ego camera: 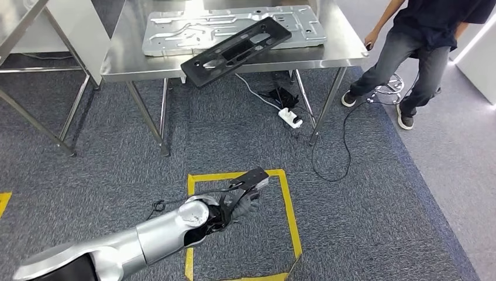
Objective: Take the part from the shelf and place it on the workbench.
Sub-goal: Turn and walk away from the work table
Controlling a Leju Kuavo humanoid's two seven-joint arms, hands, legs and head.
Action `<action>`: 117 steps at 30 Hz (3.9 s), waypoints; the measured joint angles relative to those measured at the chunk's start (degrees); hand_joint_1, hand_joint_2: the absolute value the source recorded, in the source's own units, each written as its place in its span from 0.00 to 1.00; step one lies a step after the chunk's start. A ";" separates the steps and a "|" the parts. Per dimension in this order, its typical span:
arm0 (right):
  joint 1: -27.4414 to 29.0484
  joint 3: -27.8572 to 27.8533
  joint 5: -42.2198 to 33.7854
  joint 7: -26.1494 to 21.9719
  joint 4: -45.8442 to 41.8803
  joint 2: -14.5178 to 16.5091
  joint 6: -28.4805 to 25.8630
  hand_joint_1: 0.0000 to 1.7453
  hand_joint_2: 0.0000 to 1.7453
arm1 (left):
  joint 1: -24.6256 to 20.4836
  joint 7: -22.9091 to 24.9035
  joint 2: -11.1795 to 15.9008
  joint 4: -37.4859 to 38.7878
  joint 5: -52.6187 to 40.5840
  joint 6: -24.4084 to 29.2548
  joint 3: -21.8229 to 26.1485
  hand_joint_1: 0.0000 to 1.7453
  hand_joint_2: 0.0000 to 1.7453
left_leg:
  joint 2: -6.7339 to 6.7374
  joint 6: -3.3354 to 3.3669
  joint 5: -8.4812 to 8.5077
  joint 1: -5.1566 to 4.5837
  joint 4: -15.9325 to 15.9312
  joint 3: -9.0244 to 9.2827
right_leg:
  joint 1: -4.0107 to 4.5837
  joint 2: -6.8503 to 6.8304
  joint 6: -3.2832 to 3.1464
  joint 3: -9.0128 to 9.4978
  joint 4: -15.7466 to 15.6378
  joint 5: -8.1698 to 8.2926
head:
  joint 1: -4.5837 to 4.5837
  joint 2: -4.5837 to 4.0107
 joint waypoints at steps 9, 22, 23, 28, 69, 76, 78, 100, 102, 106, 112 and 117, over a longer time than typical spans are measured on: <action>0.34 0.29 0.00 -5.63 2.71 -1.31 -2.17 0.00 1.00 | -1.13 -0.60 -1.28 0.05 0.23 0.56 0.00 0.00 0.00 | -0.93 -1.02 -0.30 -0.40 1.96 -1.44 | -0.29 0.33 0.00 6.43 -9.92 4.37 | -0.02 0.00; 0.61 0.31 -0.31 -5.67 4.06 -1.86 -1.84 0.00 1.00 | -1.46 -0.58 -1.19 0.05 0.20 0.73 -0.01 0.00 0.00 | 0.17 -2.01 -1.90 -0.06 5.17 -1.54 | 0.12 -0.90 -1.87 6.21 -10.45 5.41 | -0.50 0.00; 0.60 0.31 -0.33 -5.70 4.07 -1.85 -1.65 0.00 1.00 | -1.62 -0.58 -1.21 0.05 0.19 0.67 -0.01 0.00 0.00 | 0.25 -1.69 -1.35 -0.30 2.56 -0.14 | 0.12 -0.97 -1.70 6.19 -10.53 5.50 | -0.51 0.00; 0.43 0.31 -0.49 -6.57 4.07 -1.69 -0.36 0.00 1.00 | -1.89 -0.57 -1.25 0.05 0.20 0.17 -0.01 0.00 0.00 | 0.21 -0.52 -0.46 -0.59 -0.55 1.23 | -0.20 -1.10 -0.42 5.98 -10.83 5.53 | -0.48 0.00; -0.04 1.65 0.65 -11.95 4.48 -0.94 4.78 0.00 0.00 | 1.51 3.17 5.70 -5.45 -1.63 -1.80 0.00 0.00 0.00 | -3.91 -0.27 0.23 -0.59 1.26 -0.93 | -0.62 1.83 0.17 6.25 -8.45 4.07 | 0.31 0.00; 1.13 2.06 -0.63 -12.76 4.55 -1.16 2.59 0.00 0.00 | 4.46 3.79 14.11 -12.48 -4.35 -6.29 0.01 0.00 0.00 | -2.18 -2.42 -2.22 -0.27 5.74 -3.84 | -0.37 -0.07 -2.13 7.15 -10.23 4.55 | -0.04 0.00; 1.72 2.06 -1.79 -12.83 4.60 -1.27 2.06 0.00 0.00 | 5.42 3.81 16.70 -14.80 -5.39 -8.52 0.03 0.00 0.00 | -0.34 -2.98 -5.58 -0.08 12.74 -7.13 | -0.17 -1.25 -2.43 7.11 -10.29 4.55 | -0.26 0.00; 3.15 -0.69 -12.22 -14.87 4.90 1.85 -5.06 0.00 0.00 | 33.31 -30.22 9.69 10.14 -28.07 -10.14 -4.04 0.00 0.00 | -4.72 -0.16 -0.84 -1.22 0.16 1.12 | -0.75 2.87 -0.51 7.23 -8.35 3.05 | -0.07 0.00; 3.12 -0.97 -12.48 -14.87 4.95 2.03 -5.19 0.00 0.00 | 33.24 -29.81 8.58 11.54 -29.15 -9.77 -4.61 0.00 0.00 | -5.89 -0.74 -1.00 -0.81 0.84 0.35 | -0.59 4.67 -0.73 8.03 -10.14 3.02 | -0.11 0.00; 3.07 -1.29 -12.56 -15.33 4.96 2.63 -5.63 0.00 0.00 | 33.30 -27.86 5.99 14.05 -30.92 -7.99 -6.62 0.00 0.00 | -4.89 -2.10 -2.01 -0.45 2.45 -0.85 | -0.38 1.95 -2.06 8.95 -11.49 3.58 | -0.43 0.00; 3.15 -1.35 -12.50 -15.92 5.08 2.78 -5.89 0.00 0.00 | 32.43 -26.82 2.94 16.70 -31.62 -7.12 -8.02 0.00 0.00 | -0.06 -3.41 -6.03 0.49 14.26 -6.65 | -0.08 -3.29 -2.59 9.55 -11.98 3.21 | -0.87 0.00; 3.08 -1.35 -11.54 -15.91 5.11 2.81 -5.02 0.00 0.00 | 32.38 -26.58 2.15 18.05 -30.62 -7.12 -8.30 0.00 0.00 | 4.64 -2.94 -1.02 -0.19 0.51 0.58 | 0.21 -6.06 -1.55 10.34 -11.90 2.41 | -0.82 0.00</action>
